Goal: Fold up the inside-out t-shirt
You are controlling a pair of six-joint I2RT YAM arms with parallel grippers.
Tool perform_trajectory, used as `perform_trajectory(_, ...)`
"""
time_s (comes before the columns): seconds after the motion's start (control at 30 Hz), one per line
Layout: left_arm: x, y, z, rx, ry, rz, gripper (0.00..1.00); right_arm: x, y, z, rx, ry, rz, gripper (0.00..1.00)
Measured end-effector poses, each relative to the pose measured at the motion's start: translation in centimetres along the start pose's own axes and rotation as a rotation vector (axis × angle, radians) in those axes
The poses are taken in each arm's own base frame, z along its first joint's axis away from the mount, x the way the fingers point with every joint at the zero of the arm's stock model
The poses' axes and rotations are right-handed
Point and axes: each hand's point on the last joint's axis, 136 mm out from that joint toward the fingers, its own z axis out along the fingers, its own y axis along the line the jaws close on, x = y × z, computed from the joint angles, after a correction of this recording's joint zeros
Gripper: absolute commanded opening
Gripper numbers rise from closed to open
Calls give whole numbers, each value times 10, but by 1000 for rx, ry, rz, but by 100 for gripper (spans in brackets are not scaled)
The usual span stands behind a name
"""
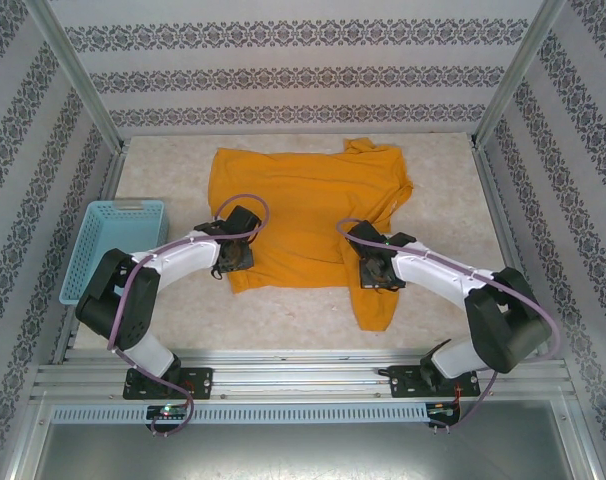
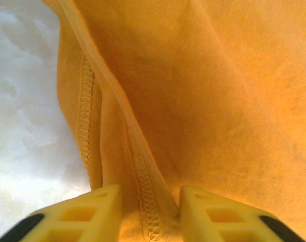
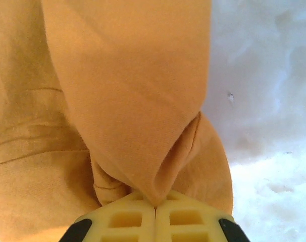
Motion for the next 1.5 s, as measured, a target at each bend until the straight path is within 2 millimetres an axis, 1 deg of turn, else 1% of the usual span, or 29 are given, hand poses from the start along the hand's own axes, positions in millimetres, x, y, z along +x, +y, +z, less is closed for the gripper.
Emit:
perform_trajectory(0.1, 1, -1, 0, 1, 1, 7, 19, -7, -5, -6, -22, -31, 36, 0)
perform_trajectory(0.17, 1, -1, 0, 2, 1, 9, 16, -12, -13, -8, -39, -46, 83, 0)
perform_trajectory(0.3, 1, -1, 0, -1, -1, 11, 12, -12, -28, -9, -62, -54, 150, 0)
perform_trajectory(0.43, 0, 0, 0, -5, -3, 15, 1, -13, -33, -13, -99, -62, 191, 0)
perform_trajectory(0.53, 2, 4, 2, -10, 0, 10, 0, -12, -40, -13, -132, -70, 236, 0)
perform_trajectory(0.63, 6, 16, 2, -15, -2, -9, 0, -9, -50, -13, -158, -70, 293, 0)
perform_trajectory(0.7, 7, 27, -2, -15, -13, -33, 0, -9, -56, -15, -173, -76, 329, 0)
perform_trajectory(0.8, -3, 38, -16, 8, -63, -77, 0, -11, -66, -17, -193, -87, 387, 0)
perform_trajectory(0.93, -27, 49, -36, 64, -142, -146, 0, -14, -78, -20, -233, -99, 466, 0)
perform_trajectory(1.07, -52, 62, -47, 120, -207, -214, 0, -18, -89, -24, -279, -113, 548, 0)
perform_trajectory(1.13, -63, 62, -57, 157, -251, -228, 0, -19, -94, -25, -307, -117, 587, 0)
perform_trajectory(1.2, -76, 55, -71, 200, -294, -219, 0, -21, -96, -27, -335, -122, 618, 0)
perform_trajectory(1.23, -86, 50, -80, 221, -318, -207, 0, -23, -96, -27, -349, -124, 624, 0)
perform_trajectory(1.3, -113, 38, -96, 253, -364, -183, 0, -25, -93, -28, -373, -120, 630, 0)
perform_trajectory(1.37, -148, 25, -106, 270, -409, -162, 0, -31, -89, -28, -398, -107, 630, 0)
perform_trajectory(1.4, -165, 18, -104, 274, -421, -153, 0, -35, -87, -28, -408, -101, 632, 0)
perform_trajectory(1.43, -178, 13, -99, 272, -426, -144, 0, -39, -86, -27, -417, -97, 632, 0)
perform_trajectory(1.47, -188, 9, -90, 264, -419, -136, 0, -44, -86, -25, -423, -91, 637, 0)
perform_trajectory(1.5, -197, 6, -76, 251, -402, -126, 5, -50, -85, -23, -427, -90, 641, 0)
